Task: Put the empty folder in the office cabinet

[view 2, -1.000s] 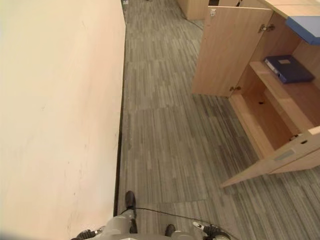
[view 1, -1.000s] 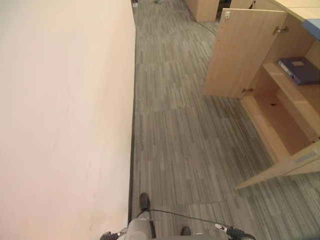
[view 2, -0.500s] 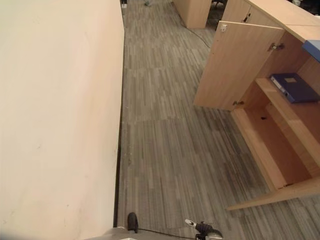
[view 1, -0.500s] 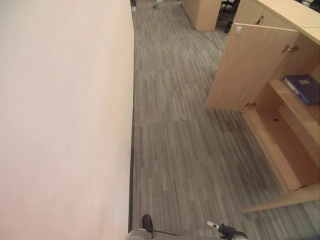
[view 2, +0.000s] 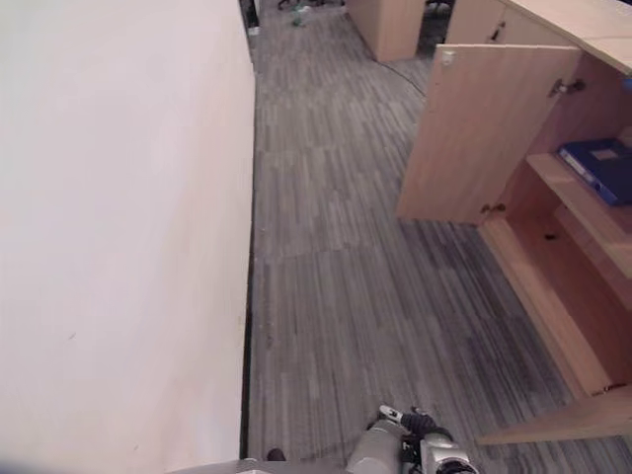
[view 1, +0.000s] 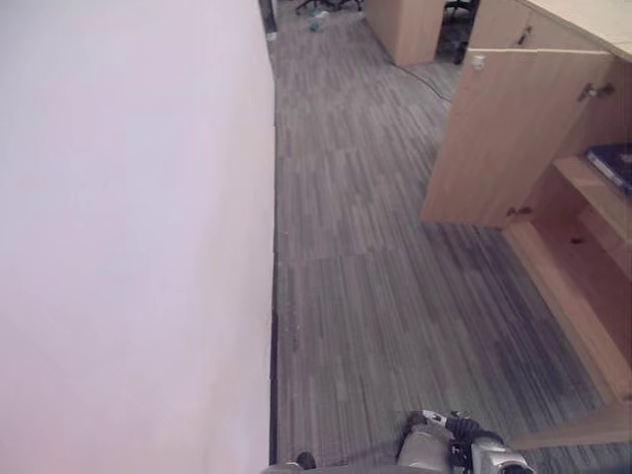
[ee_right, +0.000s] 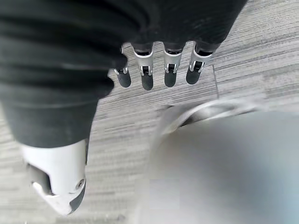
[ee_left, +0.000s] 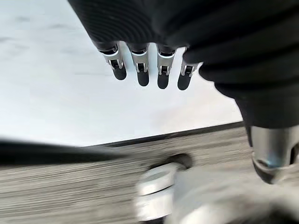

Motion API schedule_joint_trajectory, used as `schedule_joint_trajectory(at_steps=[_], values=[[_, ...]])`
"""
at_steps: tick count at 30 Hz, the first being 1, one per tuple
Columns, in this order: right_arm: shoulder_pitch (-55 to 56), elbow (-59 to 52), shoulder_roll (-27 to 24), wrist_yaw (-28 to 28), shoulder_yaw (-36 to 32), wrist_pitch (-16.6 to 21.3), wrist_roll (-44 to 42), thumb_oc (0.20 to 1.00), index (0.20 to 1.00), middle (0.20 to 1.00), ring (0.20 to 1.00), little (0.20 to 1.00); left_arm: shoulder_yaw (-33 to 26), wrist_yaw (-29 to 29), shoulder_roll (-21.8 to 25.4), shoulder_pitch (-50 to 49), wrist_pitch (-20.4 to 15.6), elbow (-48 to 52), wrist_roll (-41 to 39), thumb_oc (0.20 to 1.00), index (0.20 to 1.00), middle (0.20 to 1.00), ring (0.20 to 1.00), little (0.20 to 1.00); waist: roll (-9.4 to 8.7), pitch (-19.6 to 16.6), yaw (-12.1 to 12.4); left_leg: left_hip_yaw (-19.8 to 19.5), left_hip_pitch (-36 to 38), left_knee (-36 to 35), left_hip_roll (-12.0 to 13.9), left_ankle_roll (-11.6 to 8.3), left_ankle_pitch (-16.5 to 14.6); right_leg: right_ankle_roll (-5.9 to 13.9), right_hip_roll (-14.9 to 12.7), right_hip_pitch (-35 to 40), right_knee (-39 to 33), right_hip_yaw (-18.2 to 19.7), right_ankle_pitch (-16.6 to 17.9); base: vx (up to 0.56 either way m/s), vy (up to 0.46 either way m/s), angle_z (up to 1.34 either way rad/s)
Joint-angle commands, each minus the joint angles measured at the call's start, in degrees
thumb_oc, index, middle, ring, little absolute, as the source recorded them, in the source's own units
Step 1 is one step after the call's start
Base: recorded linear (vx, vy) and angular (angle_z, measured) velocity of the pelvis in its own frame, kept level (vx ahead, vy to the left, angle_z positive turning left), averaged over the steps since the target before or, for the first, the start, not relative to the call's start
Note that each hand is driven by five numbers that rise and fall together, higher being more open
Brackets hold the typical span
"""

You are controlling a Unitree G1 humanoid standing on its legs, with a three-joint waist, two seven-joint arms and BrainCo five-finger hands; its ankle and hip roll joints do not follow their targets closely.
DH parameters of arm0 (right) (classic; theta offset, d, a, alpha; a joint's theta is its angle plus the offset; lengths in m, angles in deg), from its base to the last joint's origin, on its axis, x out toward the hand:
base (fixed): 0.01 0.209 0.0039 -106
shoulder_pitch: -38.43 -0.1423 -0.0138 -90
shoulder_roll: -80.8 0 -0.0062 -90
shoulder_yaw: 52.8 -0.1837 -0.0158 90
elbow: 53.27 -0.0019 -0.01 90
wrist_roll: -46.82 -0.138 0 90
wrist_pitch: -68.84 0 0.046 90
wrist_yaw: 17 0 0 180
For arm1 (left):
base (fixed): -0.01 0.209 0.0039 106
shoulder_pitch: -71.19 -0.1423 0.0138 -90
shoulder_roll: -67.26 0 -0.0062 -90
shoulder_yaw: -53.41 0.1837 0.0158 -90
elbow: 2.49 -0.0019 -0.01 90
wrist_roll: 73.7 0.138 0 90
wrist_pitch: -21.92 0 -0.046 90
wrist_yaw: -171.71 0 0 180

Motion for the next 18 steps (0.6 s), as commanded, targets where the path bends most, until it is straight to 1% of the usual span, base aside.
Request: schedule_joint_trajectory(at_steps=[1, 2, 3, 4, 6, 9, 10, 11, 12, 13, 15, 16, 17, 18], values=[[-1.6, 2.3, 1.8, -0.2, 0.6, 0.1, -0.8, 1.000, 1.000, 1.000, 1.000, 1.000, -1.4, -0.7, 2.3, 4.6, -1.6, -1.8, 2.8, 1.000, 1.000, 1.000, 1.000, 1.000, -2.71, 0.8, -0.5, -0.6, -1.9, 0.7, -7.8, 1.80, -2.8, 0.62, 1.2, 3.6, -9.6, 1.1, 9.6, 0.20, -0.163, 0.47], [-1.4, 2.7, 1.8, -0.1, 0.5, 0.2, -0.6, 1.000, 1.000, 1.000, 1.000, 1.000, -1.5, -0.8, 2.2, 4.4, -1.5, -2.0, 3.0, 1.000, 1.000, 1.000, 1.000, 1.000, -2.81, 0.3, -0.4, -0.6, -1.5, 0.7, -7.3, 1.56, -3.2, 0.59, 1.4, 4.7, -10.5, 0.2, 9.7, 0.13, -0.117, 0.12], [-1.4, 2.7, 1.8, -0.1, 0.6, 0.2, -0.6, 1.000, 1.000, 1.000, 1.000, 1.000, -1.5, -0.8, 2.2, 4.4, -1.5, -2.0, 3.0, 1.000, 1.000, 1.000, 1.000, 1.000, -2.94, 0.1, -0.5, -0.6, -1.7, 0.7, -7.5, 1.59, -3.1, 0.59, 1.2, 4.5, -10.6, 0.1, 9.7, 0.23, -0.211, -0.17], [-0.8, 3.4, 1.6, -0.2, 0.2, 0.1, -0.5, 1.000, 1.000, 1.000, 1.000, 1.000, -1.8, -0.9, 2.0, 4.0, -1.3, -2.4, 2.9, 1.000, 1.000, 1.000, 1.000, 1.000, -3.16, -1.0, -0.7, -0.9, -1.3, 0.7, -6.0, 0.95, -3.1, 0.25, 2.0, 5.3, -10.3, -0.5, 9.1, 0.23, -0.197, -0.13], [-0.3, 3.8, 1.6, -0.2, -0.1, 0.1, -0.7, 1.000, 1.000, 1.000, 1.000, 1.000, -1.7, -0.8, 1.9, 4.0, -1.3, -2.6, 3.0, 1.000, 1.000, 1.000, 1.000, 1.000, -3.07, -1.7, -0.8, -1.2, -0.8, 0.7, -4.8, 0.49, -3.1, -0.28, 2.9, 5.8, -9.6, -0.9, 8.1, 0.27, -0.229, 0.01], [0.5, 4.1, 1.5, 0.0, -1.0, 0.6, -2.4, 1.000, 1.000, 1.000, 1.000, 1.000, -1.5, -0.9, 1.8, 4.0, -1.2, -2.9, 2.9, 1.000, 1.000, 1.000, 1.000, 1.000, -2.67, -2.3, -1.3, -0.9, 1.1, 0.7, -1.5, -1.19, -3.3, -1.67, 5.1, 6.4, -7.9, -0.9, 5.0, 0.21, -0.194, 0.03], [0.5, 4.1, 1.5, 0.0, -1.0, 0.6, -2.4, 1.000, 1.000, 1.000, 1.000, 1.000, -1.6, -0.9, 1.9, 4.0, -1.2, -2.9, 2.9, 1.000, 1.000, 1.000, 1.000, 1.000, -2.78, -2.4, -1.4, -0.9, 0.9, 0.7, -1.7, -1.16, -3.2, -1.68, 4.9, 6.2, -7.9, -0.9, 5.0, 0.20, -0.204, 0.00], [0.8, 4.5, 1.5, 0.1, -1.3, 0.7, -3.2, 1.000, 1.000, 1.000, 1.000, 1.000, -1.2, -1.0, 1.8, 4.4, -1.3, -2.3, 2.4, 1.000, 1.000, 1.000, 1.000, 1.000, -2.67, -2.7, -1.7, -0.4, 1.8, 0.8, 0.2, -2.14, -2.6, -2.56, 6.0, 6.6, -7.0, -1.0, 3.2, 0.19, -0.196, 0.02], [0.9, 4.7, 1.4, 0.1, -1.3, 0.8, -3.5, 1.000, 1.000, 1.000, 1.000, 1.000, -0.9, -1.0, 1.8, 4.5, -1.4, -2.1, 2.2, 1.000, 1.000, 1.000, 1.000, 1.000, -2.62, -2.6, -1.8, 0.1, 2.1, 2.0, 1.3, -2.70, -2.9, -3.09, 6.7, 7.2, -6.6, -0.9, 2.3, 0.19, -0.196, 0.11], [0.9, 4.7, 1.4, 0.1, -1.3, 0.8, -3.5, 1.000, 1.000, 1.000, 1.000, 1.000, -0.9, -1.0, 1.8, 4.6, -1.4, -2.1, 2.2, 1.000, 1.000, 1.000, 1.000, 1.000, -2.73, -2.7, -1.9, 0.0, 1.9, 2.0, 1.2, -2.67, -2.8, -3.09, 6.6, 7.1, -6.7, -1.0, 2.3, 0.14, -0.151, 0.20], [1.4, 5.1, 1.3, 0.2, -1.4, 0.9, -3.8, 1.000, 1.000, 1.000, 1.000, 1.000, -0.2, -0.8, 1.9, 4.8, -1.6, -1.2, 2.5, 1.000, 1.000, 1.000, 1.000, 1.000, -2.95, -2.9, -2.3, 0.5, 1.1, 7.3, 3.7, -3.83, -1.4, -4.41, 8.4, 8.3, -6.2, -0.8, 0.6, 0.17, -0.203, 0.10], [1.6, 5.2, 1.2, 0.1, -1.4, 1.0, -4.0, 1.000, 1.000, 1.000, 1.000, 1.000, 0.1, -0.6, 2.0, 4.9, -1.7, -0.9, 2.7, 1.000, 1.000, 1.000, 1.000, 1.000, -3.07, -2.8, -2.2, 0.5, 0.2, 11.0, 4.9, -3.95, -0.7, -5.14, 9.3, 9.3, -6.1, -0.4, -0.3, 0.22, -0.306, -0.13], [1.9, 5.5, 0.9, 0.1, -1.0, 0.9, -4.0, 1.000, 1.000, 1.000, 1.000, 1.000, 0.6, -0.5, 2.2, 5.1, -1.7, 0.1, 2.7, 1.000, 1.000, 1.000, 1.000, 1.000, -3.77, -2.1, -2.0, 0.0, -4.0, 21.7, 6.3, -3.17, 2.7, -7.29, 10.6, 11.1, -6.1, 0.2, -1.8, 0.18, -0.302, -0.23], [1.9, 5.5, 0.7, 0.1, -1.0, 0.8, -4.1, 1.000, 1.000, 1.000, 1.000, 1.000, 0.7, -0.6, 2.4, 5.3, -1.6, 0.7, 2.5, 1.000, 1.000, 1.000, 1.000, 1.000, -4.32, -1.3, -1.6, -1.0, -7.0, 28.5, 6.4, -2.38, 4.5, -8.33, 11.2, 12.0, -6.1, 0.6, -2.5, 0.14, -0.298, -0.26]])
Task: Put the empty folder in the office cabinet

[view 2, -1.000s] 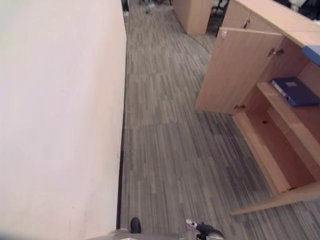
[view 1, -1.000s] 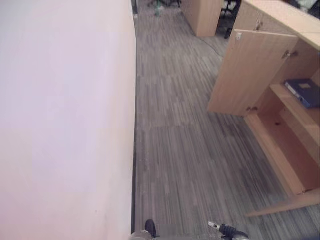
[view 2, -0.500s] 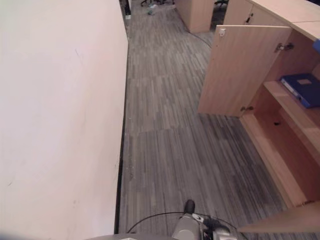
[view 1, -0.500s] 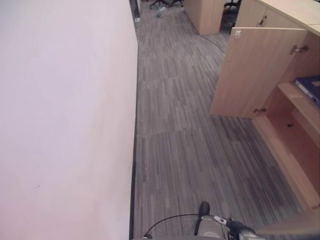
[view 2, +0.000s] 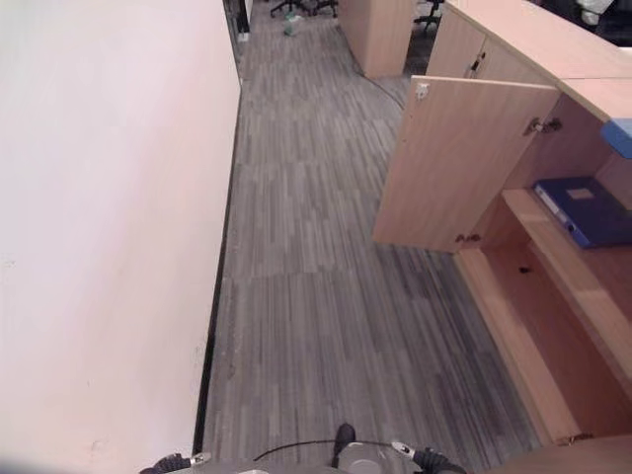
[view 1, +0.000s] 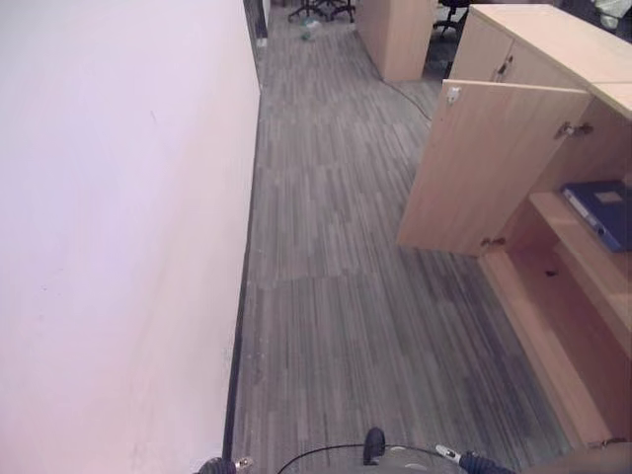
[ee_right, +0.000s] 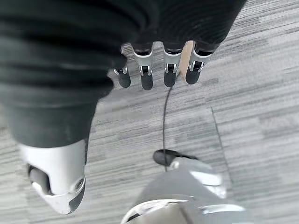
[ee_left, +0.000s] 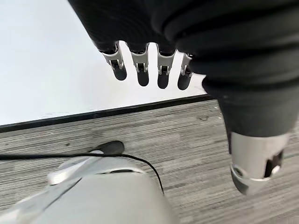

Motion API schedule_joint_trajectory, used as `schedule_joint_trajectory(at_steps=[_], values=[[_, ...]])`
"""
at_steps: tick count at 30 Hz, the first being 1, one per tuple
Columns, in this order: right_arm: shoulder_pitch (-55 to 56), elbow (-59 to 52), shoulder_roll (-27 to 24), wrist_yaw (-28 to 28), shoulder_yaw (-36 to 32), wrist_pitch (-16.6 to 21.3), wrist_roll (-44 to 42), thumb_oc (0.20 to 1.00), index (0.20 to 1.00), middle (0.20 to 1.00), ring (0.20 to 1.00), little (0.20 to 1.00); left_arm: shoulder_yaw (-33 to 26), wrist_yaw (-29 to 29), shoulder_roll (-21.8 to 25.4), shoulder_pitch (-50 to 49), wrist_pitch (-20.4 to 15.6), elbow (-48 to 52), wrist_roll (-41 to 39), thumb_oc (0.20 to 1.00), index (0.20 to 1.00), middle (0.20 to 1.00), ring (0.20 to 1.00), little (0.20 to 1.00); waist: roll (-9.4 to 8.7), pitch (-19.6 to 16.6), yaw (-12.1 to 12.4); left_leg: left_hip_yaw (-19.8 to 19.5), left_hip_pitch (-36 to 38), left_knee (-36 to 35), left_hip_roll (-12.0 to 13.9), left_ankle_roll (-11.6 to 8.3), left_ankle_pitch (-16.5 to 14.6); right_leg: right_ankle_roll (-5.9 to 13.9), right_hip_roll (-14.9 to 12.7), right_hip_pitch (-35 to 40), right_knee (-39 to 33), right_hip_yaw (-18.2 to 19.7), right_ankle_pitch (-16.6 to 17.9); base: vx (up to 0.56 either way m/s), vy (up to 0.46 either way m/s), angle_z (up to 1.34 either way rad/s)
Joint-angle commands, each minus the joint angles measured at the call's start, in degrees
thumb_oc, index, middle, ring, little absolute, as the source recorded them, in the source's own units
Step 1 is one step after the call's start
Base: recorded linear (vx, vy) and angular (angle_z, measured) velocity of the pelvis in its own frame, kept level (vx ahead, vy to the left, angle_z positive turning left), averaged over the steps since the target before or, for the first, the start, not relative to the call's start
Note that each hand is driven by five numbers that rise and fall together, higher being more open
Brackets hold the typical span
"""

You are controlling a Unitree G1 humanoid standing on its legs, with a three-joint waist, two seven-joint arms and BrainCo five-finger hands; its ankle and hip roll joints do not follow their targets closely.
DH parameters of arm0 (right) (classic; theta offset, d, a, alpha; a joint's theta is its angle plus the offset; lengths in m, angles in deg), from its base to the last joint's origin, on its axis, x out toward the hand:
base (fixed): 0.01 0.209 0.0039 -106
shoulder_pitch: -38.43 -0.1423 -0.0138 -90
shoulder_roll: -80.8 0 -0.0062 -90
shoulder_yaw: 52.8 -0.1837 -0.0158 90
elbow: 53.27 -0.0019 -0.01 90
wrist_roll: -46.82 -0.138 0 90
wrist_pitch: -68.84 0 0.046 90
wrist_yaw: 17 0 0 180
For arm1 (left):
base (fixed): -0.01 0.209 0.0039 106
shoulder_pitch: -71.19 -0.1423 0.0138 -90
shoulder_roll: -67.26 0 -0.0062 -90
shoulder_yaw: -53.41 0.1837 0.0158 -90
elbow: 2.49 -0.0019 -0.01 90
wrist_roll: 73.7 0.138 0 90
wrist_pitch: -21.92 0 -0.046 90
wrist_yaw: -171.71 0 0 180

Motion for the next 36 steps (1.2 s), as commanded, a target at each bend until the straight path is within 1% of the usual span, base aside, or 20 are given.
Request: schedule_joint_trajectory(at_steps=[1, 3, 6, 8, 9, 11, 12, 15, 20, 22, 23, 24, 25, 26, 28, 29, 31, 33, 35, 36], values=[[-1.8, 3.8, 0.0, 0.6, 0.8, 0.6, -1.8, 1.000, 1.000, 1.000, 1.000, 1.000, 1.7, -0.8, 2.1, 0.9, -0.3, 2.4, 1.1, 1.000, 1.000, 1.000, 1.000, 1.000, -2.15, 4.0, 0.9, 1.1, -4.7, 10.6, -1.9, 3.40, 6.0, 0.82, -0.4, 3.9, -1.5, 2.5, -0.6, 0.17, -0.210, -0.20], [-1.6, 4.0, -0.4, 0.7, 0.8, 0.3, -1.8, 1.000, 1.000, 1.000, 1.000, 1.000, 1.4, -1.0, 2.0, 0.9, -0.4, 2.7, -0.1, 1.000, 1.000, 1.000, 1.000, 1.000, -2.27, 4.8, 1.6, 0.5, -9.8, 13.9, -1.8, 4.16, 4.0, 0.87, 0.0, 5.3, -1.0, 3.8, -2.6, 0.16, -0.092, -0.31], [-1.3, 4.5, -0.8, 0.7, 0.5, 0.2, -1.5, 1.000, 1.000, 1.000, 1.000, 1.000, 0.4, -1.4, 1.9, 0.6, -0.7, 2.6, -1.5, 1.000, 1.000, 1.000, 1.000, 1.000, -2.82, 4.7, 2.8, 1.2, -14.3, 6.1, -2.6, 4.22, 2.2, 1.67, -1.7, 7.1, -0.9, 5.3, -4.1, 0.19, 0.099, -0.30], [-1.2, 4.3, -1.2, 1.0, 0.5, 0.3, -0.7, 1.000, 1.000, 1.000, 1.000, 1.000, -0.6, -1.6, 1.8, 0.1, -0.9, 2.4, -2.6, 1.000, 1.000, 1.000, 1.000, 1.000, -1.28, 4.6, 4.2, -0.4, -17.2, -11.9, -2.7, 2.00, 11.3, 2.11, -2.1, 9.0, -1.0, 5.9, -5.3, 0.32, 0.236, -0.38], [-1.0, 4.4, -1.2, 1.1, 0.4, 0.4, -0.6, 1.000, 1.000, 1.000, 1.000, 1.000, -0.8, -1.7, 1.8, 0.1, -0.9, 2.1, -2.9, 1.000, 1.000, 1.000, 1.000, 1.000, -1.03, 4.7, 4.7, -0.9, -18.0, -16.4, -2.4, 1.39, 12.9, 2.34, -2.1, 10.3, -1.5, 6.0, -5.8, 0.32, 0.192, -0.19], [-0.9, 4.4, -1.3, 1.3, 0.2, 0.5, -0.6, 1.000, 1.000, 1.000, 1.000, 1.000, -1.1, -1.9, 1.6, 0.0, -0.9, 1.7, -3.3, 1.000, 1.000, 1.000, 1.000, 1.000, -0.78, 4.6, 5.1, -1.9, -18.3, -19.5, -2.4, 0.67, 13.8, 2.55, -2.2, 11.2, -1.9, 6.5, -6.1, 0.26, 0.166, -0.12], [-0.2, 4.6, -1.2, 1.3, -0.4, 0.6, 0.1, 1.000, 1.000, 1.000, 1.000, 1.000, -2.0, -1.5, 0.9, -0.8, -1.0, 0.1, -3.9, 1.000, 1.000, 1.000, 1.000, 1.000, 0.15, 3.5, 5.6, -4.9, -17.6, -22.7, -3.0, -0.25, 13.4, 3.63, -2.3, 13.2, -3.0, 7.8, -6.5, 0.21, 0.155, -0.35], [0.6, 4.9, -0.7, 0.9, -1.0, 0.6, 0.3, 1.000, 1.000, 1.000, 1.000, 1.000, -2.4, -1.5, 0.2, -1.4, -0.8, -1.0, -4.0, 1.000, 1.000, 1.000, 1.000, 1.000, 0.94, 2.2, 5.2, -5.0, -16.5, -22.7, -3.2, -0.62, 14.8, 4.74, -3.4, 14.3, -3.3, 8.4, -6.7, 0.32, 0.293, -0.47], [0.6, 4.3, 0.4, 0.2, -2.0, 0.2, -0.5, 1.000, 1.000, 1.000, 1.000, 1.000, -3.1, -1.4, 1.1, -1.5, -0.9, -0.6, -3.9, 1.000, 1.000, 1.000, 1.000, 1.000, 0.70, -0.1, 4.8, -1.3, -10.3, -22.7, -8.9, 3.31, 9.7, 7.81, -10.1, 11.2, 3.2, 10.6, -3.9, 0.25, 0.360, -0.38], [0.3, 3.2, 0.6, 0.2, -2.2, 0.2, -0.9, 1.000, 1.000, 1.000, 1.000, 1.000, -2.3, -1.0, 1.8, -0.5, -0.7, 0.2, -3.0, 1.000, 1.000, 1.000, 1.000, 1.000, 0.73, 0.6, 4.2, 0.2, -7.3, -22.7, -13.1, 6.25, 6.6, 7.67, -14.7, 6.9, 15.0, 11.3, 1.7, 0.28, 0.549, -0.38], [0.0, 2.8, 0.3, 0.5, -2.2, 0.2, -1.4, 1.000, 1.000, 1.000, 1.000, 1.000, -1.9, -1.1, 2.2, -0.3, -0.4, 0.6, -2.6, 1.000, 1.000, 1.000, 1.000, 1.000, 1.15, 1.7, 3.5, 0.8, -5.4, -22.7, -14.8, 7.85, 5.2, 6.30, -16.9, 3.5, 23.1, 11.0, 5.9, 0.15, 0.355, -0.09], [0.0, 2.8, 0.3, 0.5, -2.2, 0.2, -1.4, 1.000, 1.000, 1.000, 1.000, 1.000, -1.9, -1.1, 2.2, -0.3, -0.4, 0.6, -2.6, 1.000, 1.000, 1.000, 1.000, 1.000, 1.08, 1.7, 3.6, 0.9, -5.4, -22.7, -14.9, 7.88, 5.2, 6.35, -17.0, 3.3, 23.3, 11.2, 5.8, 0.21, 0.409, 0.34], [0.3, 2.4, 0.5, 0.9, -2.2, 0.5, -1.4, 1.000, 1.000, 1.000, 1.000, 1.000, -1.5, -1.0, 2.9, -0.1, -0.1, 0.8, -2.0, 1.000, 1.000, 1.000, 1.000, 1.000, 1.02, 2.9, 3.4, 2.1, -2.8, -22.7, -15.9, 8.49, 2.4, 6.40, -19.6, 1.7, 28.5, 7.5, 5.4, 0.23, 0.301, 0.20], [0.6, 2.3, 0.7, 0.9, -2.1, 0.8, -1.3, 1.000, 1.000, 1.000, 1.000, 1.000, -1.4, -1.1, 3.1, -0.1, -0.1, 0.6, -1.8, 1.000, 1.000, 1.000, 1.000, 1.000, 1.13, 3.5, 3.1, 4.4, -1.5, -22.7, -15.6, 8.54, 1.3, 6.59, -20.4, 0.5, 28.6, 2.0, 4.4, 0.27, 0.322, -0.07], [0.2, 1.8, 0.7, 0.9, -2.0, 0.8, -0.9, 1.000, 1.000, 1.000, 1.000, 1.000, -2.0, -1.1, 3.4, 0.0, 0.0, 0.4, -2.4, 1.000, 1.000, 1.000, 1.000, 1.000, 1.62, 4.3, 3.0, 6.2, -1.2, -22.7, -14.5, 7.99, 1.1, 7.31, -19.7, -0.4, 23.7, -4.4, 3.9, 0.15, 0.068, -0.87], [-0.3, 1.8, 0.8, 1.3, -1.4, 0.6, -0.3, 1.000, 1.000, 1.000, 1.000, 1.000, -2.6, -1.2, 3.3, 0.0, 0.2, -0.3, -2.4, 1.000, 1.000, 1.000, 1.000, 1.000, 1.74, 4.5, 3.5, 9.6, -0.1, -22.7, -13.6, 7.56, 0.1, 8.73, -19.8, -1.3, 18.6, -11.9, 4.2, 0.14, -0.044, -0.99], [-1.1, 1.8, 0.8, 1.5, -0.9, 0.2, 0.1, 1.000, 1.000, 1.000, 1.000, 1.000, -3.3, -1.2, 3.0, -0.5, 0.6, -0.8, -2.2, 1.000, 1.000, 1.000, 1.000, 1.000, 1.58, 4.4, 3.8, 13.3, 1.8, -22.7, -11.9, 6.91, -0.8, 9.78, -18.0, -1.5, 11.2, -17.5, 6.3, 0.21, -0.115, -1.10], [-1.5, 2.0, 0.8, 1.6, -1.0, 0.0, 0.1, 1.000, 1.000, 1.000, 1.000, 1.000, -3.6, -1.1, 2.8, -0.9, 1.0, -1.3, -1.2, 1.000, 1.000, 1.000, 1.000, 1.000, 1.02, 4.3, 3.8, 16.1, 4.1, -22.7, -11.4, 6.41, -1.9, 10.38, -18.0, -2.1, 8.2, -22.2, 7.7, 0.24, -0.168, -1.26], [-1.2, 2.3, 0.9, 1.8, -1.1, 0.2, -0.4, 1.000, 1.000, 1.000, 1.000, 1.000, -3.6, -1.1, 3.0, -0.7, 0.9, -1.4, -0.7, 1.000, 1.000, 1.000, 1.000, 1.000, 0.49, 4.2, 3.7, 16.6, 4.7, -22.7, -11.1, 6.10, -2.2, 10.08, -16.9, -0.4, 6.0, -22.8, 7.2, 0.16, -0.189, -1.07], [-0.8, 2.8, 1.2, 2.1, -1.3, 0.2, -1.1, 1.000, 1.000, 1.000, 1.000, 1.000, -3.6, -1.2, 2.6, -1.0, 0.9, -1.4, -0.7, 1.000, 1.000, 1.000, 1.000, 1.000, -0.22, 3.4, 3.0, 17.1, 5.6, -22.7, -10.1, 5.58, -2.6, 9.59, -14.9, 0.2, 3.9, -21.0, 6.7, 0.11, -0.157, -0.20]])
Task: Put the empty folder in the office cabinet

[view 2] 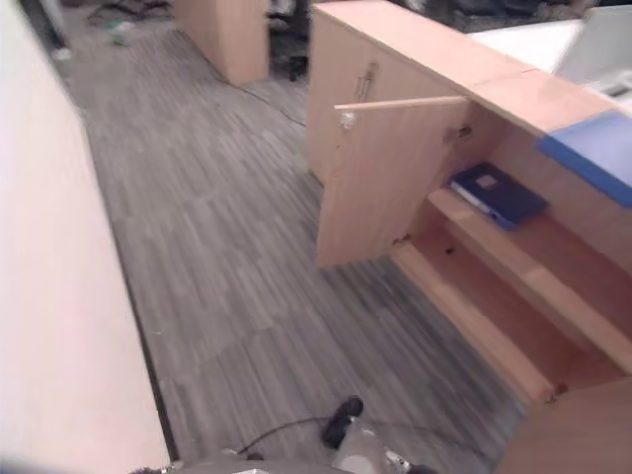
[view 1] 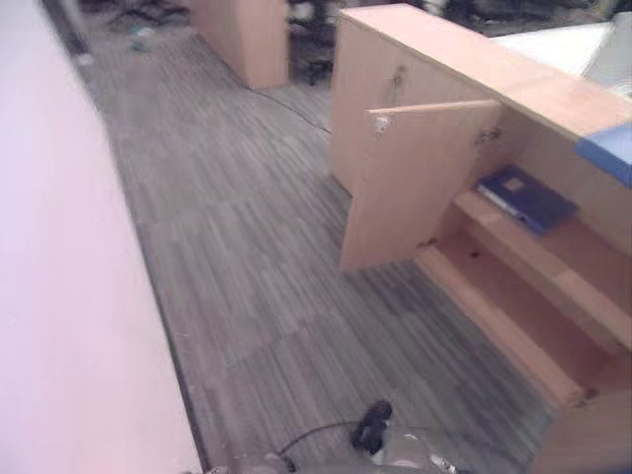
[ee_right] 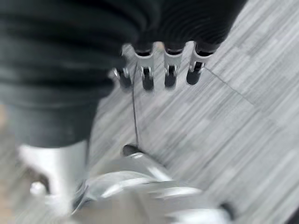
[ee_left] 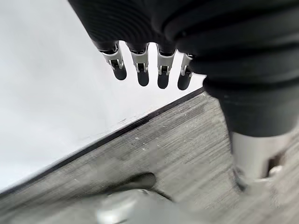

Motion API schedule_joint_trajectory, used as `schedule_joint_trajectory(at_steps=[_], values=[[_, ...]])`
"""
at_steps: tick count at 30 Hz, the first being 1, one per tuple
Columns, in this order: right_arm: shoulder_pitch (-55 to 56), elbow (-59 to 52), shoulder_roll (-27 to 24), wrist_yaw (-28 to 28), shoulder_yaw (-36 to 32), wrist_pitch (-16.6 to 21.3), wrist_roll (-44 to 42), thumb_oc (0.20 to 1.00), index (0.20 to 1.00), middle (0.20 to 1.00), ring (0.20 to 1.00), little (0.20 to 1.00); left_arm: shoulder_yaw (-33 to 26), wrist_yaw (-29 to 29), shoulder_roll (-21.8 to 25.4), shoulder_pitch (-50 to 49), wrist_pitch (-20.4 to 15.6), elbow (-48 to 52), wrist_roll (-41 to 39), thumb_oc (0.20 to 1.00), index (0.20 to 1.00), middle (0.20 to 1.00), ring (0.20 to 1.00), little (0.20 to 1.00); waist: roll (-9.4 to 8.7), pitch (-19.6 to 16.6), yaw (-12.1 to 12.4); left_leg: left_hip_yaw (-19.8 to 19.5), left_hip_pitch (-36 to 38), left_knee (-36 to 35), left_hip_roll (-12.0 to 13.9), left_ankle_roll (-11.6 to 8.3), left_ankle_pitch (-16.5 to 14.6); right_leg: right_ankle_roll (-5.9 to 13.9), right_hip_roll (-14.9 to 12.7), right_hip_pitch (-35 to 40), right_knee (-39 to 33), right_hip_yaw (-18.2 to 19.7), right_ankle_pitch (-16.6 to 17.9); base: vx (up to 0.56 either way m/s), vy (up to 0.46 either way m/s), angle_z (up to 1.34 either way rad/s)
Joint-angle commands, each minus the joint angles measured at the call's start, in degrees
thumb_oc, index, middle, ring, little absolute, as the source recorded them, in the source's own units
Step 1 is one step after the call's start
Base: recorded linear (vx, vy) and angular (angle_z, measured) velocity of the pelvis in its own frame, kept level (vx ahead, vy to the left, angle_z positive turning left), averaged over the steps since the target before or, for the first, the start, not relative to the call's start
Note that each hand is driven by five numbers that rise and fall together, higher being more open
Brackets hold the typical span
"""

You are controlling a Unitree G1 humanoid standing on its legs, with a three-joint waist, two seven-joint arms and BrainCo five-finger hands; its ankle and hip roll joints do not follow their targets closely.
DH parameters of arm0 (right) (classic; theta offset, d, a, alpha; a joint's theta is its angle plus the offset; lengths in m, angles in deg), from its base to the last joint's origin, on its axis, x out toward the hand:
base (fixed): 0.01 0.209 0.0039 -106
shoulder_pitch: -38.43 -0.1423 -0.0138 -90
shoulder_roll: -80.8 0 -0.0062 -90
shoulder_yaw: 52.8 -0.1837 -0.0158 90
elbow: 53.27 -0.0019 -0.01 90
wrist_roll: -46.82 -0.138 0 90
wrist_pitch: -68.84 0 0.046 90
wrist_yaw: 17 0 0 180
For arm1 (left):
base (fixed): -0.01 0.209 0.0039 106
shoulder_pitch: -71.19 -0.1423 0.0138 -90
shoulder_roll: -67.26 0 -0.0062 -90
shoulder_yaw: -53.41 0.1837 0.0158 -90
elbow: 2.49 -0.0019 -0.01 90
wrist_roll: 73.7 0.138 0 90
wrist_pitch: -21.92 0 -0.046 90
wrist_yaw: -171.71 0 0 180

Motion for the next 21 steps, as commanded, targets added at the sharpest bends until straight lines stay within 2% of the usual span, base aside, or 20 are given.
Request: schedule_joint_trajectory(at_steps=[1, 2, 3, 5, 7, 9, 10, 11, 12, 13, 14, 15, 17, 18, 20, 21], values=[[-1.6, 3.5, 1.4, 0.5, 0.7, 0.1, 0.4, 1.000, 1.000, 1.000, 1.000, 1.000, 0.9, -0.4, 1.1, 2.8, -0.8, -2.2, 2.1, 1.000, 1.000, 1.000, 1.000, 1.000, -0.87, -0.5, 0.7, 2.4, 4.2, -9.1, 1.6, -0.47, 1.2, 4.14, 2.5, 10.1, -8.9, 4.8, 4.5, 0.18, -0.225, -0.03], [-1.3, 3.8, 1.4, 0.6, 0.7, 0.2, 0.0, 1.000, 1.000, 1.000, 1.000, 1.000, 0.8, -0.4, 1.0, 2.7, -0.8, -2.2, 2.2, 1.000, 1.000, 1.000, 1.000, 1.000, -0.86, -0.9, 0.5, 3.0, 4.8, -9.1, 2.3, -0.80, 1.4, 3.97, 3.3, 10.6, -9.9, 5.0, 4.2, 0.19, -0.226, -0.23], [-1.3, 4.0, 1.5, 0.7, 0.4, 0.6, -0.9, 1.000, 1.000, 1.000, 1.000, 1.000, 1.2, -0.3, 0.8, 2.9, -0.9, -2.1, 2.2, 1.000, 1.000, 1.000, 1.000, 1.000, -0.89, -1.6, -0.5, 4.1, 5.8, -8.7, 4.0, -1.68, 1.6, 2.98, 5.6, 11.2, -11.2, 6.4, 2.9, 0.23, -0.283, -0.21], [-1.3, 4.1, 1.4, 0.6, 0.4, 0.9, -1.9, 1.000, 1.000, 1.000, 1.000, 1.000, 1.7, -0.1, 0.7, 3.2, -1.2, -1.6, 2.1, 1.000, 1.000, 1.000, 1.000, 1.000, -1.04, -1.8, -1.0, 5.5, 6.0, -6.0, 6.1, -2.75, 1.5, 2.17, 7.4, 11.8, -12.3, 7.6, 1.8, 0.18, -0.252, -0.32], [-1.5, 4.4, 1.3, 0.7, 0.8, 1.1, -2.1, 1.000, 1.000, 1.000, 1.000, 1.000, 1.6, -0.1, 0.9, 3.5, -1.4, -0.8, 1.3, 1.000, 1.000, 1.000, 1.000, 1.000, -1.50, -1.7, -1.2, 6.6, 4.7, 0.8, 8.9, -3.76, 1.2, 0.68, 9.0, 12.5, -12.4, 8.8, 0.2, 0.15, -0.234, -0.66], [-1.7, 4.5, 1.0, 0.6, 1.6, 1.0, -1.8, 1.000, 1.000, 1.000, 1.000, 1.000, 1.6, -0.1, 1.2, 3.8, -1.7, 1.0, 0.0, 1.000, 1.000, 1.000, 1.000, 1.000, -1.84, -0.9, -0.7, 6.2, 1.6, 11.9, 13.1, -4.77, 3.4, -1.79, 11.2, 13.5, -12.6, 10.4, -2.0, 0.14, -0.255, -0.70], [-1.9, 4.5, 0.6, 0.6, 1.9, 1.0, -1.6, 1.000, 1.000, 1.000, 1.000, 1.000, 1.6, -0.4, 1.2, 4.0, -1.9, 1.9, -0.7, 1.000, 1.000, 1.000, 1.000, 1.000, -1.80, -0.2, 0.0, 4.1, -0.6, 16.6, 14.6, -4.99, 5.8, -3.07, 12.5, 14.4, -13.2, 11.3, -3.2, 0.11, -0.211, -0.43], [-1.9, 4.5, 0.4, 0.6, 2.1, 0.9, -1.5, 1.000, 1.000, 1.000, 1.000, 1.000, 1.8, -0.4, 1.0, 4.3, -2.1, 2.3, -1.3, 1.000, 1.000, 1.000, 1.000, 1.000, -1.93, 0.2, 0.6, 1.9, -2.4, 18.5, 14.7, -4.63, 6.9, -3.66, 13.1, 15.1, -13.8, 12.0, -3.8, 0.13, -0.137, -0.76], [-1.7, 4.6, -0.1, 0.7, 2.3, 0.8, -1.0, 1.000, 1.000, 1.000, 1.000, 1.000, 1.8, -0.3, 0.8, 4.3, -2.3, 2.6, -2.3, 1.000, 1.000, 1.000, 1.000, 1.000, -2.67, 0.6, 1.6, -3.8, -7.5, 18.7, 13.2, -3.47, 5.5, -3.82, 13.5, 16.6, -15.8, 13.5, -4.3, 0.10, -0.065, -0.95], [-1.7, 4.6, -0.1, 0.6, 2.3, 0.8, -1.0, 1.000, 1.000, 1.000, 1.000, 1.000, 1.8, -0.3, 0.8, 4.3, -2.3, 2.6, -2.3, 1.000, 1.000, 1.000, 1.000, 1.000, -2.70, 0.5, 1.5, -3.9, -7.6, 18.7, 13.1, -3.40, 5.5, -3.78, 13.5, 16.6, -15.8, 13.4, -4.2, 0.17, 0.027, -0.98], [-1.3, 4.6, -0.6, 0.5, 2.6, 0.8, -0.5, 1.000, 1.000, 1.000, 1.000, 1.000, 1.8, -0.4, 0.7, 3.8, -2.4, 2.7, -2.6, 1.000, 1.000, 1.000, 1.000, 1.000, -3.44, 0.9, 2.4, -7.1, -10.2, 13.9, 12.2, -3.39, 4.7, -2.91, 13.0, 17.7, -16.9, 15.1, -4.3, 0.13, 0.084, -0.57], [-1.1, 4.6, -0.8, 0.5, 2.8, 0.8, -0.2, 1.000, 1.000, 1.000, 1.000, 1.000, 1.7, -0.3, 0.7, 3.7, -2.4, 2.5, -2.4, 1.000, 1.000, 1.000, 1.000, 1.000, -3.56, 1.1, 2.9, -8.7, -11.7, 10.9, 11.6, -3.73, 5.4, -2.61, 12.9, 18.2, -17.4, 15.8, -4.3, 0.18, 0.122, -0.23], [-0.8, 4.4, -1.1, 0.4, 3.0, 0.9, 0.2, 1.000, 1.000, 1.000, 1.000, 1.000, 1.6, -0.3, 0.7, 3.2, -2.4, 1.9, -1.9, 1.000, 1.000, 1.000, 1.000, 1.000, -2.73, 1.6, 4.1, -13.3, -14.0, 2.1, 10.3, -5.37, 11.3, -2.47, 13.8, 19.6, -18.3, 17.7, -4.9, 0.16, 0.109, -0.32], [-0.8, 4.4, -1.2, 0.4, 3.1, 1.0, 0.3, 1.000, 1.000, 1.000, 1.000, 1.000, 1.5, -0.2, 0.7, 3.1, -2.4, 1.4, -1.8, 1.000, 1.000, 1.000, 1.000, 1.000, -2.38, 1.9, 4.7, -15.5, -14.7, -2.1, 9.7, -5.83, 13.0, -2.41, 14.2, 20.2, -18.6, 18.5, -5.3, 0.12, 0.070, -0.62], [-0.8, 4.4, -1.2, 0.4, 3.1, 1.0, 0.3, 1.000, 1.000, 1.000, 1.000, 1.000, 1.6, -0.2, 0.7, 3.1, -2.4, 1.4, -1.8, 1.000, 1.000, 1.000, 1.000, 1.000, -2.38, 1.9, 4.7, -15.5, -14.4, -2.5, 9.6, -5.86, 13.3, -2.42, 14.2, 20.3, -18.6, 18.6, -5.4, 0.05, 0.070, -0.75], [-0.7, 4.3, -1.7, 0.5, 2.8, 1.3, 0.4, 1.000, 1.000, 1.000, 1.000, 1.000, 1.7, -0.3, 0.6, 3.1, -2.4, 0.4, -1.5, 1.000, 1.000, 1.000, 1.000, 1.000, -1.34, 2.5, 5.3, -19.5, -16.3, -7.4, 8.4, -6.14, 16.0, -2.64, 14.4, 20.6, -18.2, 20.1, -5.7, 0.09, 0.162, -0.82]])
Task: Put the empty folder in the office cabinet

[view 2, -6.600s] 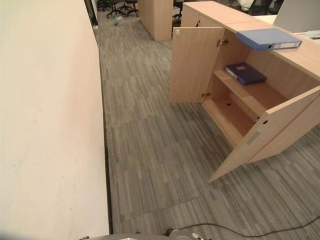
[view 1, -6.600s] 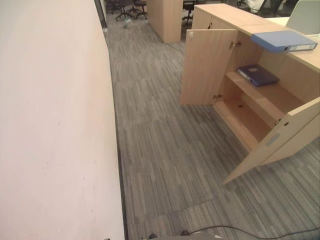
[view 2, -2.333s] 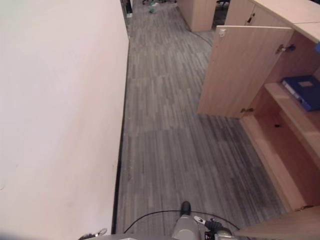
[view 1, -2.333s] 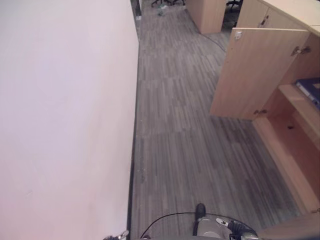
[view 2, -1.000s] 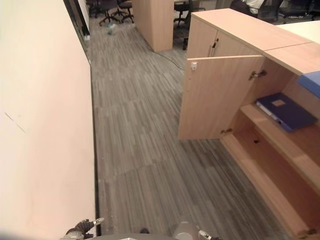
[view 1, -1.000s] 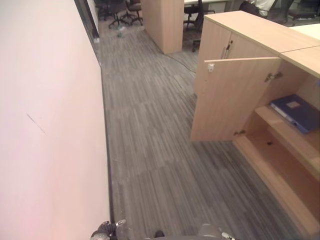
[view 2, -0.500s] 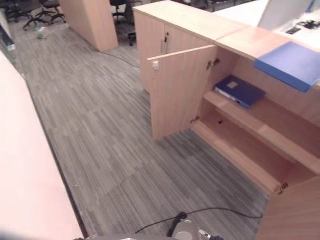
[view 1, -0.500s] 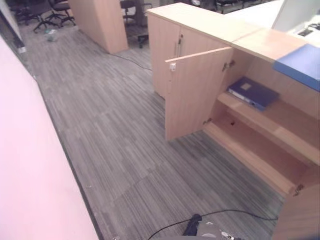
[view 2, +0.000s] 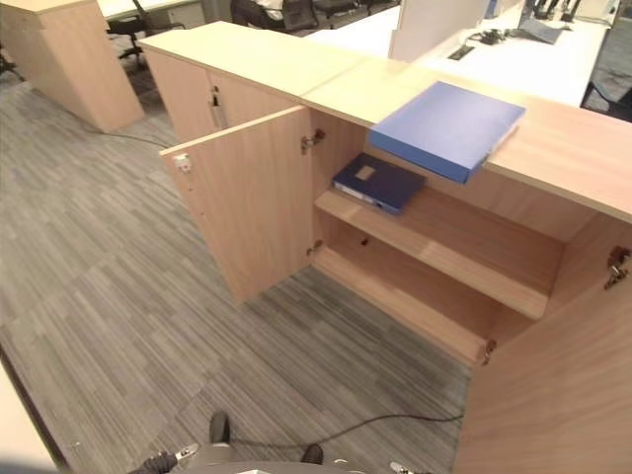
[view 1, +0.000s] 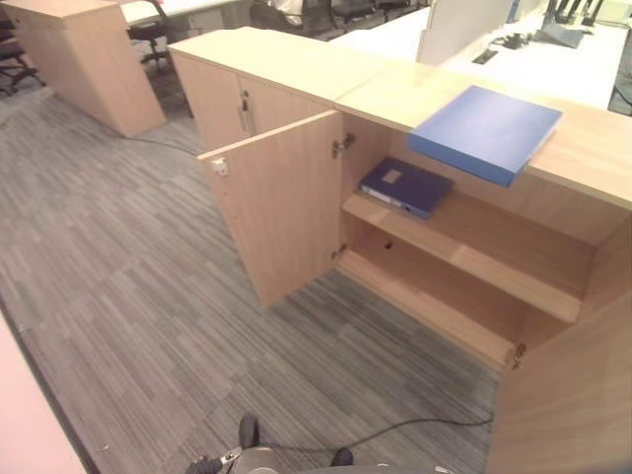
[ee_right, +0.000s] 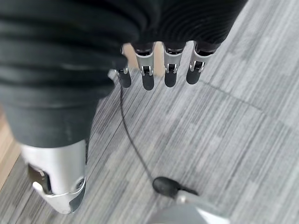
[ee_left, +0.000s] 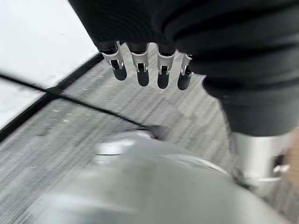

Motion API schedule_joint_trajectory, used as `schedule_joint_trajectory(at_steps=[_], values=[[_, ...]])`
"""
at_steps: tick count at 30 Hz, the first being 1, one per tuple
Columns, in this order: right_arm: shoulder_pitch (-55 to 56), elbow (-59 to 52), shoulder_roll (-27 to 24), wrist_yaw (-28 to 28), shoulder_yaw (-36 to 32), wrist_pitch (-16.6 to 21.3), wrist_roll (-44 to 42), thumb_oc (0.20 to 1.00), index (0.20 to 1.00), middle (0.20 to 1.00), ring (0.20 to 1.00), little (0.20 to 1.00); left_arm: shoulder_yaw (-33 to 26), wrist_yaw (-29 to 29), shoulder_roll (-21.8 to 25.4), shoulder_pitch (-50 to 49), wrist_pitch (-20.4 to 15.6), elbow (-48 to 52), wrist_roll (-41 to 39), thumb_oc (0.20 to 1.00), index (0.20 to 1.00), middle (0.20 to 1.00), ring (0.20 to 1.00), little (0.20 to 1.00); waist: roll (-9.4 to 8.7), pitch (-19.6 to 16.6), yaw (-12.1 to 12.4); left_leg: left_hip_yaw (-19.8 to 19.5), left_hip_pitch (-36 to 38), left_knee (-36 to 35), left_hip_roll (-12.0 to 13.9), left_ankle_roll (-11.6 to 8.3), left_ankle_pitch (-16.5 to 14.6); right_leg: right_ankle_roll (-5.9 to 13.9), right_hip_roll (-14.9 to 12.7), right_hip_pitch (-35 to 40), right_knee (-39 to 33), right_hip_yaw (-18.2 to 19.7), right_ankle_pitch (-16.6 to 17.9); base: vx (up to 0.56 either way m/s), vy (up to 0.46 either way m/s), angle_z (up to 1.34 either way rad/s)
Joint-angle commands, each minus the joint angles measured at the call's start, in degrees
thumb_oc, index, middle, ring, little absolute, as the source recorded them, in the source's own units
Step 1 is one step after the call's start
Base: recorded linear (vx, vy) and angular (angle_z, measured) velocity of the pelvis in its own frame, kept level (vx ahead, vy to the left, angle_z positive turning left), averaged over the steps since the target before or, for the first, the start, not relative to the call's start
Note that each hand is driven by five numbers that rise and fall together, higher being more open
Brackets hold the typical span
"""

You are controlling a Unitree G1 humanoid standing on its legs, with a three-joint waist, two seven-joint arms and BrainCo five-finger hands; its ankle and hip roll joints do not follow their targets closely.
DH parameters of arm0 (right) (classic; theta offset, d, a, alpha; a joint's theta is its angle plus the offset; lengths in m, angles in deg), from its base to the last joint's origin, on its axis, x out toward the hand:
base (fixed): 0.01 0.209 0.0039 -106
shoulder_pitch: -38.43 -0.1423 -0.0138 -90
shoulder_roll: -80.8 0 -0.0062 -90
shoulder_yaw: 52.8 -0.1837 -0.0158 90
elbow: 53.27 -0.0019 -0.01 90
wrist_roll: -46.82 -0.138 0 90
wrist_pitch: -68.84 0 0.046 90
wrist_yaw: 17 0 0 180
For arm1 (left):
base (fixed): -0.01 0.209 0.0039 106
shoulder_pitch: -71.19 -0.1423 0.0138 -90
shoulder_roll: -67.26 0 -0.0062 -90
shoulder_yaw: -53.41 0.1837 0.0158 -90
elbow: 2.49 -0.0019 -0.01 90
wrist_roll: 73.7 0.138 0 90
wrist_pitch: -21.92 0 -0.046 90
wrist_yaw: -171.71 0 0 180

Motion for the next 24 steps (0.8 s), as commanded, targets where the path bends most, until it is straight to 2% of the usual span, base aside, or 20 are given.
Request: schedule_joint_trajectory(at_steps=[1, 3, 5, 7, 10, 15, 20, 22, 23, 24], values=[[-0.3, -0.4, -2.0, 0.3, -2.0, 1.0, 1.1, 1.000, 1.000, 1.000, 1.000, 1.000, 1.8, -0.3, 0.8, 1.4, -0.4, -2.1, 0.5, 1.000, 1.000, 1.000, 1.000, 1.000, 2.19, 3.2, 1.7, -2.1, -1.7, 2.0, -2.7, 3.65, 3.4, 9.48, -8.8, 2.9, 3.1, 1.2, -3.2, 0.14, 0.220, -0.45], [-0.1, -0.2, -2.2, 0.0, -2.4, 1.1, 1.4, 1.000, 1.000, 1.000, 1.000, 1.000, 1.7, 0.2, 0.1, 0.9, -0.4, -3.6, 0.9, 1.000, 1.000, 1.000, 1.000, 1.000, 3.62, 2.3, 1.4, -4.8, 0.1, 0.7, -3.2, 3.47, 2.9, 10.17, -8.6, 2.8, 3.3, 3.1, -3.4, 0.16, 0.212, -0.33], [0.0, 0.2, -2.1, -0.2, -2.7, 0.8, 1.7, 1.000, 1.000, 1.000, 1.000, 1.000, 2.0, 0.2, -0.1, 0.8, -0.2, -4.2, 1.6, 1.000, 1.000, 1.000, 1.000, 1.000, 4.28, 1.2, 0.8, -4.4, 1.3, 0.7, -3.8, 3.66, 3.1, 10.60, -9.6, 2.7, 3.1, 4.1, -3.0, 0.18, 0.255, -0.96], [0.4, 0.3, -1.7, -0.4, -2.9, 0.6, 1.6, 1.000, 1.000, 1.000, 1.000, 1.000, 2.4, 0.4, 0.0, 0.7, -0.2, -4.4, 2.4, 1.000, 1.000, 1.000, 1.000, 1.000, 4.21, 0.1, 0.3, -3.0, 3.1, 0.7, -5.1, 4.46, 2.1, 11.32, -11.1, 3.0, 2.7, 5.1, -2.3, 0.21, 0.278, -0.37], [0.3, 0.4, -0.4, -0.7, -2.8, 0.1, 1.6, 1.000, 1.000, 1.000, 1.000, 1.000, 3.3, 0.2, 0.8, 1.7, -0.5, -3.3, 3.1, 1.000, 1.000, 1.000, 1.000, 1.000, 3.50, -0.8, -0.9, -0.6, 5.7, 0.7, -8.4, 7.21, -0.9, 13.22, -14.2, 2.0, 3.9, 7.7, -1.1, 0.19, 0.315, -0.34], [-0.4, -0.6, 0.4, -0.8, -3.0, 0.3, 1.2, 1.000, 1.000, 1.000, 1.000, 1.000, 3.5, 0.5, 1.6, 2.7, -0.6, -1.4, 2.5, 1.000, 1.000, 1.000, 1.000, 1.000, 3.10, -1.0, -1.6, 1.9, 7.3, 0.7, -11.3, 9.61, -3.8, 15.03, -17.2, -0.1, 6.0, 10.3, 0.6, 0.08, 0.202, -0.23], [-1.3, -1.7, 0.5, -0.8, -2.9, 0.3, 1.3, 1.000, 1.000, 1.000, 1.000, 1.000, 4.3, 1.0, 2.0, 3.5, -0.9, 0.1, 2.9, 1.000, 1.000, 1.000, 1.000, 1.000, 3.08, -0.9, -1.9, 4.2, 8.9, 0.7, -12.8, 11.01, -5.7, 15.97, -19.3, -1.8, 8.8, 10.9, 2.1, 0.07, 0.181, -0.39], [-1.7, -2.4, 0.5, -0.9, -2.9, 0.3, 1.7, 1.000, 1.000, 1.000, 1.000, 1.000, 4.7, 1.5, 2.2, 3.8, -0.8, 0.8, 3.1, 1.000, 1.000, 1.000, 1.000, 1.000, 3.23, -0.1, -1.8, 5.8, 10.7, 0.7, -14.0, 12.33, -7.1, 15.99, -21.9, -3.8, 14.7, 9.6, 3.6, 0.08, 0.256, -0.30], [-1.8, -2.7, 0.6, -0.9, -2.9, 0.5, 1.7, 1.000, 1.000, 1.000, 1.000, 1.000, 4.5, 1.5, 2.3, 3.9, -0.7, 0.9, 3.1, 1.000, 1.000, 1.000, 1.000, 1.000, 3.29, 0.2, -1.7, 6.6, 11.3, 0.7, -14.3, 12.65, -7.5, 15.77, -23.0, -4.5, 16.9, 8.2, 4.8, 0.11, 0.165, -0.37], [-1.8, -2.8, 0.6, -0.9, -2.8, 0.7, 1.7, 1.000, 1.000, 1.000, 1.000, 1.000, 4.6, 1.5, 2.3, 3.7, -0.6, 0.9, 3.3, 1.000, 1.000, 1.000, 1.000, 1.000, 3.34, 0.3, -1.6, 6.8, 12.4, 0.7, -14.3, 12.50, -8.8, 15.84, -23.9, -4.5, 18.9, 6.9, 4.4, 0.13, 0.153, -0.44]])
